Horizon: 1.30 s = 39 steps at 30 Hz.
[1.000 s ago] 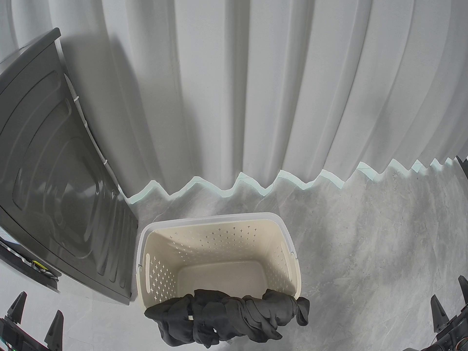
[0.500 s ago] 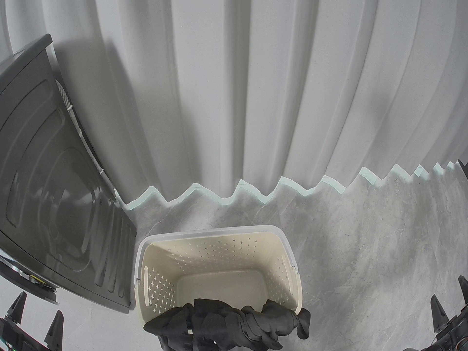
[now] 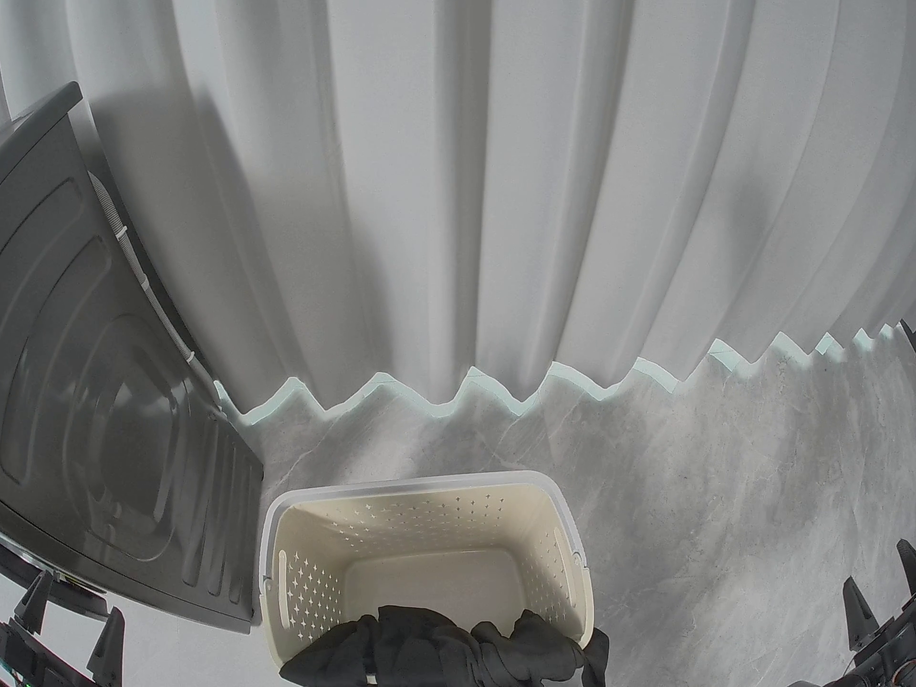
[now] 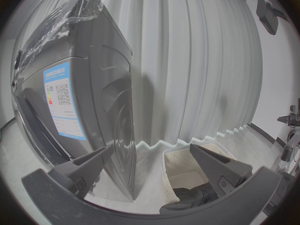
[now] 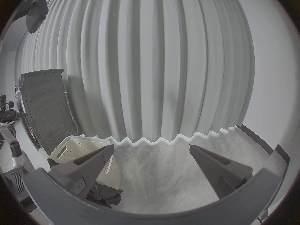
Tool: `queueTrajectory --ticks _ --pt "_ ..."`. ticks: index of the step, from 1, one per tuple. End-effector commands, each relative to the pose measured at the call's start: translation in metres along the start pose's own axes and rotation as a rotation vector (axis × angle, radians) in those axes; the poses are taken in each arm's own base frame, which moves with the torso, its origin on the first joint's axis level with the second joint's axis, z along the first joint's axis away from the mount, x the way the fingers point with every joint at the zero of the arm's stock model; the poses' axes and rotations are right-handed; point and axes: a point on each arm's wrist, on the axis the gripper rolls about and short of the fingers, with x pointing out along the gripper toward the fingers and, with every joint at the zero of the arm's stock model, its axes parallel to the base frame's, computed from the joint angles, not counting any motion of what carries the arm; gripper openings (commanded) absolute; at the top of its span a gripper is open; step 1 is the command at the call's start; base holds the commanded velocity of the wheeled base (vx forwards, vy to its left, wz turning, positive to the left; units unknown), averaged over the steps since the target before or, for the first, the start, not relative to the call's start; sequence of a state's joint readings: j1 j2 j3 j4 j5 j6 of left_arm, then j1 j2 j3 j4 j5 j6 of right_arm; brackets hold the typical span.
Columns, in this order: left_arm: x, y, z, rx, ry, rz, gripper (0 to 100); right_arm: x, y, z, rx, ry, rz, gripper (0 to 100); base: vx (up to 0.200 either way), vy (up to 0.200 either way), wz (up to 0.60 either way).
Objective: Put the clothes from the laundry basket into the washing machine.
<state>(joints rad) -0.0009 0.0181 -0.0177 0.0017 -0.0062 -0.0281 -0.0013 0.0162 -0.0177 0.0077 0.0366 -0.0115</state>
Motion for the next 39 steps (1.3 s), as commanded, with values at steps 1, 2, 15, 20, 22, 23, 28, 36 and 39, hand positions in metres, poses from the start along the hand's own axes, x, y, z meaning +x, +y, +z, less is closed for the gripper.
queueTrajectory --ticks 1,2,15,20,22,23,28,36,39 --pt "-0.0002 0.0002 -0.0049 -0.001 -0.002 -0.001 100 0.0000 0.0001 -0.0047 -0.001 -0.002 0.000 100 0.200 0.000 0.00" --pt "-0.0002 0.0002 -0.0049 -0.001 -0.002 -0.001 100 0.0000 0.0001 -0.0048 -0.001 0.000 0.000 100 0.200 0.000 0.00" --pt "-0.0002 0.0001 -0.0049 -0.001 -0.002 0.001 100 0.0000 0.0001 -0.0048 -0.001 0.000 0.000 100 0.062 0.000 0.00" --pt "-0.0001 0.0001 -0.0048 -0.001 -0.001 0.001 100 0.0000 0.0001 -0.0048 -0.001 0.000 0.000 100 0.080 0.000 0.00" --pt "-0.0002 0.0002 -0.0049 -0.001 -0.002 -0.001 100 0.0000 0.0001 -0.0048 -0.001 0.000 0.000 100 0.000 0.000 0.00" --pt "-0.0002 0.0002 -0.0049 -0.001 -0.002 -0.001 100 0.0000 0.0001 -0.0048 -0.001 0.000 0.000 100 0.000 0.000 0.00" --pt "-0.0002 0.0001 -0.0049 -0.001 -0.002 0.001 100 0.0000 0.0001 -0.0047 -0.001 -0.002 0.001 100 0.000 0.000 0.00" --pt "-0.0002 0.0001 -0.0049 -0.001 -0.002 0.001 100 0.0000 0.0001 -0.0048 -0.001 0.000 0.000 100 0.000 0.000 0.00" --pt "-0.0002 0.0001 -0.0049 -0.001 -0.002 0.001 100 0.0000 0.0001 -0.0047 -0.001 -0.002 0.000 100 0.000 0.000 0.00"
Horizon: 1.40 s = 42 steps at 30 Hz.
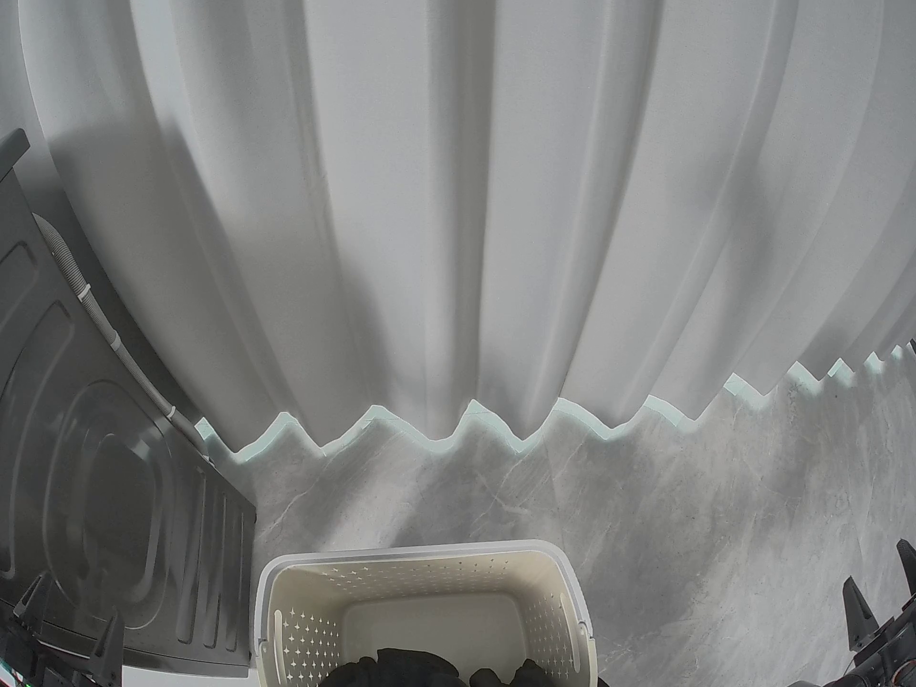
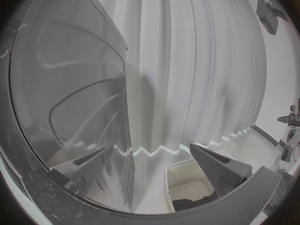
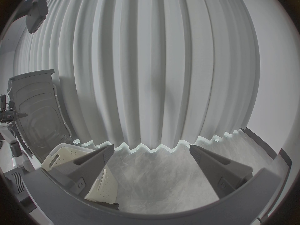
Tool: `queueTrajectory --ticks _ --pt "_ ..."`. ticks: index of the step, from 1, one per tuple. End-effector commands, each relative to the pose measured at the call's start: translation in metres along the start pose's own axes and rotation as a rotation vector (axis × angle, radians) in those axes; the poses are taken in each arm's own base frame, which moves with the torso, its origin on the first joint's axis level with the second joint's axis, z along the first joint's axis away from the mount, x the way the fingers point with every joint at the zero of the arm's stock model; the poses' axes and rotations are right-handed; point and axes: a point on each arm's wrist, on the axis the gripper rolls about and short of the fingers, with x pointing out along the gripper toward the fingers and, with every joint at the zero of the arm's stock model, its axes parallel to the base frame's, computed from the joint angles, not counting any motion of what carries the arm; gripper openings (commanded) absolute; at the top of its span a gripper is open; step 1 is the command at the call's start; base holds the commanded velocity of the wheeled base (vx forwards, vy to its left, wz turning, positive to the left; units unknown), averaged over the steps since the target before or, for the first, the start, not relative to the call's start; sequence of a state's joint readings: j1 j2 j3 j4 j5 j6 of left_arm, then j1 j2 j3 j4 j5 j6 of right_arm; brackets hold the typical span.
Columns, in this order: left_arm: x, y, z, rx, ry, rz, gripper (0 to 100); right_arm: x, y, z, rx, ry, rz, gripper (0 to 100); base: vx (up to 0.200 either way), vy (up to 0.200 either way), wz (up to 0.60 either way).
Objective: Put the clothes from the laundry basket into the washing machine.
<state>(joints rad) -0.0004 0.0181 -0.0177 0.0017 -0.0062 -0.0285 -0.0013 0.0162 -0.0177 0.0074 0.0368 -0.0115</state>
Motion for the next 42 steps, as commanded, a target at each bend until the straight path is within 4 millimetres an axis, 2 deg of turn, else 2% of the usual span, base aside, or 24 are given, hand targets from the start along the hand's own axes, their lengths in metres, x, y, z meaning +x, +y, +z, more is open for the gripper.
queueTrajectory --ticks 1,8,17,29,35,42 --pt "-0.0002 0.0001 -0.0049 -0.001 -0.002 0.000 100 0.0000 0.0001 -0.0049 -0.001 0.000 0.000 100 0.000 0.000 0.00" --pt "-0.0002 0.0001 -0.0049 -0.001 -0.002 0.000 100 0.0000 0.0001 -0.0049 -0.001 0.000 0.000 100 0.000 0.000 0.00" --pt "-0.0002 0.0001 -0.0049 -0.001 -0.002 0.000 100 0.0000 0.0001 -0.0049 -0.001 0.000 0.000 100 -0.200 0.000 0.00" --pt "-0.0001 0.0002 -0.0048 -0.001 -0.001 -0.001 100 0.0000 0.0001 -0.0049 -0.001 0.000 0.000 100 0.000 0.000 0.00" --pt "-0.0001 0.0002 -0.0048 -0.001 -0.001 -0.001 100 0.0000 0.0001 -0.0049 -0.001 0.000 0.000 100 -0.200 0.000 0.00" --pt "-0.0002 0.0002 -0.0049 -0.001 -0.002 -0.001 100 0.0000 0.0001 -0.0049 -0.001 0.000 0.000 100 0.000 0.000 0.00"
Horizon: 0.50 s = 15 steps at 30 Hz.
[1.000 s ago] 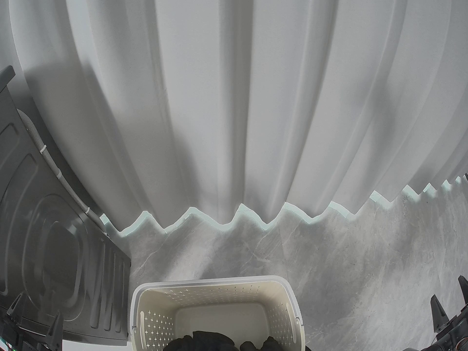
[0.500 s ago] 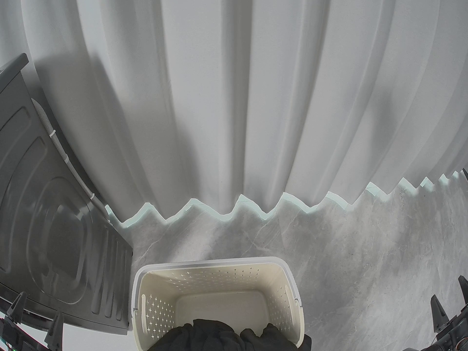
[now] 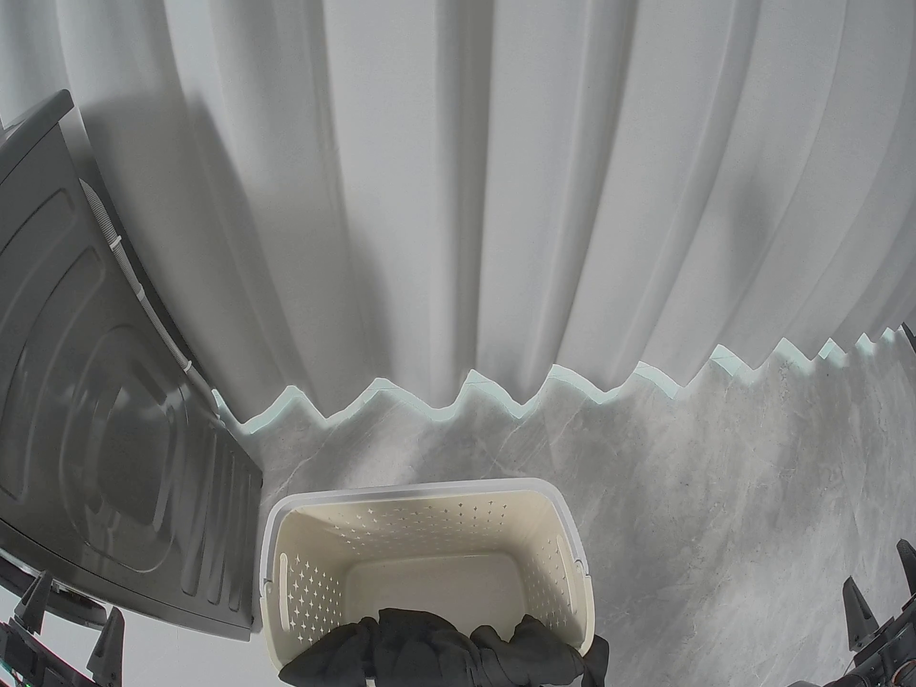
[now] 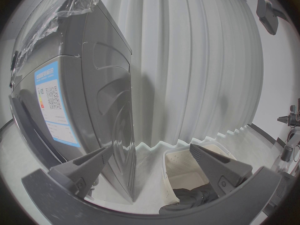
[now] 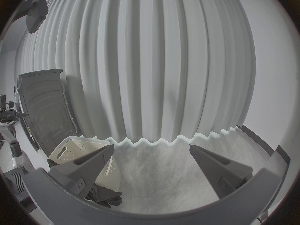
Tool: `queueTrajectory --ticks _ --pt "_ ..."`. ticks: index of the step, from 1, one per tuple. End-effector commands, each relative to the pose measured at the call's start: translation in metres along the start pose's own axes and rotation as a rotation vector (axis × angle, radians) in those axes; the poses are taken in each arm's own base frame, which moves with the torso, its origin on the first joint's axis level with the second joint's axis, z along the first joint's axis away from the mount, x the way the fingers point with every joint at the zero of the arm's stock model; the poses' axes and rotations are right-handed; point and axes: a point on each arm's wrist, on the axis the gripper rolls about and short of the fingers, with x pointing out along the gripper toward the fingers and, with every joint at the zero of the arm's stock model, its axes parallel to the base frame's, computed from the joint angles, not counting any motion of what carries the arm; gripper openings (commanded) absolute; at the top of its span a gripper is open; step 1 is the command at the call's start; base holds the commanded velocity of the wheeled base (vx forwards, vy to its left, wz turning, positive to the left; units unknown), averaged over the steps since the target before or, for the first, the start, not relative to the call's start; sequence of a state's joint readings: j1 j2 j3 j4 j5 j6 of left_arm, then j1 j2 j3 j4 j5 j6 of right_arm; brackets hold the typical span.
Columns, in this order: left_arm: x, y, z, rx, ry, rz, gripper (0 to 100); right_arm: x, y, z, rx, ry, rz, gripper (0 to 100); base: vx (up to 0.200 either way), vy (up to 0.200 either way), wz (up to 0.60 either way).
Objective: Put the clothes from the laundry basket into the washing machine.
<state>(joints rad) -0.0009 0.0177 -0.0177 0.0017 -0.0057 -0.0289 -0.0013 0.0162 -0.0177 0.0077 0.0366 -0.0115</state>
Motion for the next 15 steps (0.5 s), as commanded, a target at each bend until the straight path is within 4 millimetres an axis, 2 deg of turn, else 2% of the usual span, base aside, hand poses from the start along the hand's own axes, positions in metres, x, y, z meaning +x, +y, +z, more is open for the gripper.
queueTrajectory --ticks 1,5,15 --pt "-0.0002 0.0001 -0.0049 0.000 -0.002 -0.001 100 0.0000 0.0001 -0.0048 -0.001 0.000 0.000 100 0.000 0.000 0.00" --pt "0.0000 0.0001 -0.0048 0.000 0.000 -0.001 100 0.0000 0.0001 -0.0048 -0.001 0.000 0.000 100 0.000 0.000 0.00" --pt "0.0000 0.0001 -0.0048 0.000 0.000 0.000 100 0.0000 0.0001 -0.0048 -0.001 0.000 0.000 100 -0.200 0.000 0.00"
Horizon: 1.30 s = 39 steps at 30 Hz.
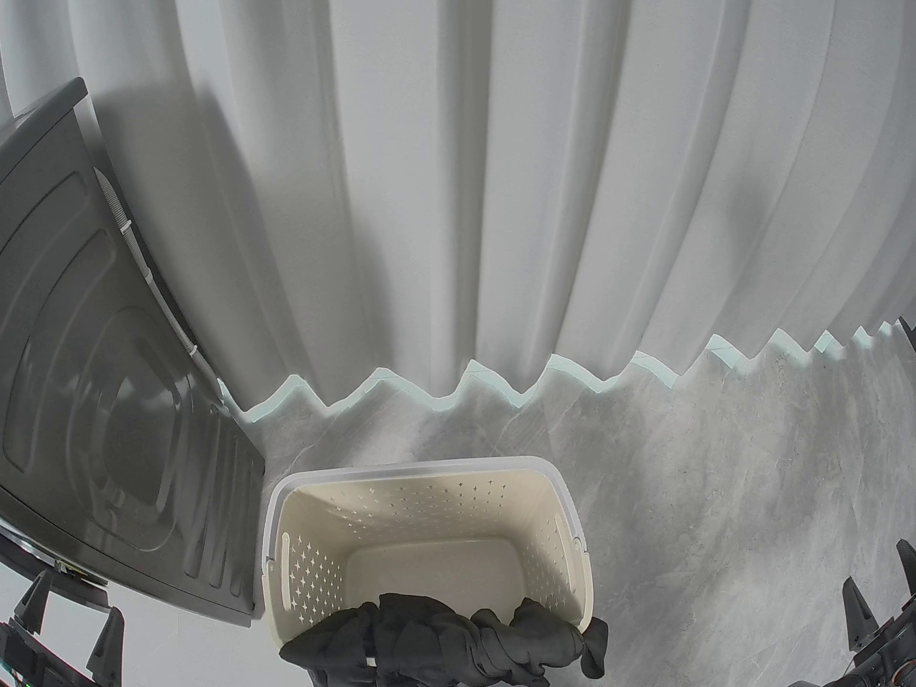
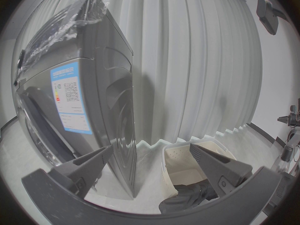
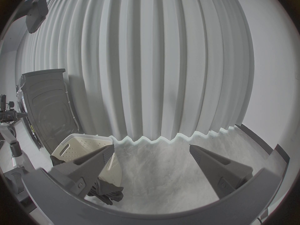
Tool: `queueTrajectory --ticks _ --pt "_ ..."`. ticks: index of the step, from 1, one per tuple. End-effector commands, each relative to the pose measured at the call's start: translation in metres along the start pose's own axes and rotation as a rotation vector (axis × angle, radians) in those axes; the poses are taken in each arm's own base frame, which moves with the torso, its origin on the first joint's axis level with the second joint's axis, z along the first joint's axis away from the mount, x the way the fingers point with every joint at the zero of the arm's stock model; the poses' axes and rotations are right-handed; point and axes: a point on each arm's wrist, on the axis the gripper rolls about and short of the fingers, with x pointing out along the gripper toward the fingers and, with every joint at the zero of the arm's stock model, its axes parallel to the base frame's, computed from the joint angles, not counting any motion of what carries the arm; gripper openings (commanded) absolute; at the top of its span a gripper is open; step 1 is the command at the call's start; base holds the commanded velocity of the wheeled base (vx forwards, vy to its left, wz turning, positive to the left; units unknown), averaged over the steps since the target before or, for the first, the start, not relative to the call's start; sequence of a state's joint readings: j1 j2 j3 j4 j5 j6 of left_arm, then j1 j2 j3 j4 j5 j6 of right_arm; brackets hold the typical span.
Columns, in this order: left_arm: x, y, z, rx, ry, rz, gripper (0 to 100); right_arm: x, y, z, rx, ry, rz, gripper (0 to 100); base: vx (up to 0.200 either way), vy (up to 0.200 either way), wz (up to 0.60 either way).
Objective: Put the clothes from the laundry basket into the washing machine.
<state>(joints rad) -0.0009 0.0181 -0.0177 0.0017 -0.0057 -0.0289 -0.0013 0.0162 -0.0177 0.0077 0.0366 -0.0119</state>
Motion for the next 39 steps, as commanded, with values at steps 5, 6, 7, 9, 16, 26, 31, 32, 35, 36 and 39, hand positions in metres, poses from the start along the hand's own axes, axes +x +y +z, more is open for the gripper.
queueTrajectory --ticks 5,6,7,9,16,26,31,32,35,36,39 --pt "-0.0002 0.0001 -0.0049 0.000 -0.002 0.000 100 0.0000 0.0001 -0.0048 0.000 0.000 0.000 100 -0.200 0.000 0.00" --pt "-0.0002 0.0001 -0.0049 0.000 -0.002 -0.001 100 0.0000 0.0001 -0.0048 0.000 0.000 0.000 100 -0.200 0.000 0.00" --pt "-0.0002 0.0001 -0.0049 0.000 -0.002 0.000 100 0.0000 0.0001 -0.0047 0.000 -0.002 0.000 100 -0.200 0.000 0.00" --pt "-0.0001 0.0001 -0.0048 0.000 -0.001 0.000 100 0.0000 0.0001 -0.0048 0.000 0.000 0.000 100 -0.200 0.000 0.00" --pt "-0.0002 0.0001 -0.0049 0.000 -0.002 -0.001 100 0.0000 0.0001 -0.0048 0.000 0.000 0.000 100 -0.200 0.000 0.00" --pt "-0.0001 0.0001 -0.0048 0.000 -0.001 0.000 100 0.0000 0.0001 -0.0048 0.000 0.000 0.000 100 -0.200 0.000 0.00" --pt "-0.0002 0.0001 -0.0049 0.000 -0.002 -0.001 100 0.0000 0.0001 -0.0048 0.000 0.000 0.000 100 -0.200 0.000 0.00" --pt "-0.0002 0.0001 -0.0049 0.000 -0.002 0.000 100 0.0000 0.0001 -0.0048 0.000 0.000 0.000 100 -0.200 0.000 0.00" --pt "-0.0002 0.0001 -0.0049 0.000 -0.002 0.000 100 0.0000 0.0001 -0.0048 0.000 0.000 0.000 100 -0.200 0.000 0.00" --pt "-0.0001 0.0001 -0.0048 0.000 -0.001 -0.001 100 0.0000 0.0001 -0.0048 0.000 0.000 0.000 100 0.000 0.000 0.00" --pt "-0.0002 0.0001 -0.0049 0.000 -0.002 -0.001 100 0.0000 0.0001 -0.0048 0.000 0.000 0.001 100 0.000 0.000 0.00"
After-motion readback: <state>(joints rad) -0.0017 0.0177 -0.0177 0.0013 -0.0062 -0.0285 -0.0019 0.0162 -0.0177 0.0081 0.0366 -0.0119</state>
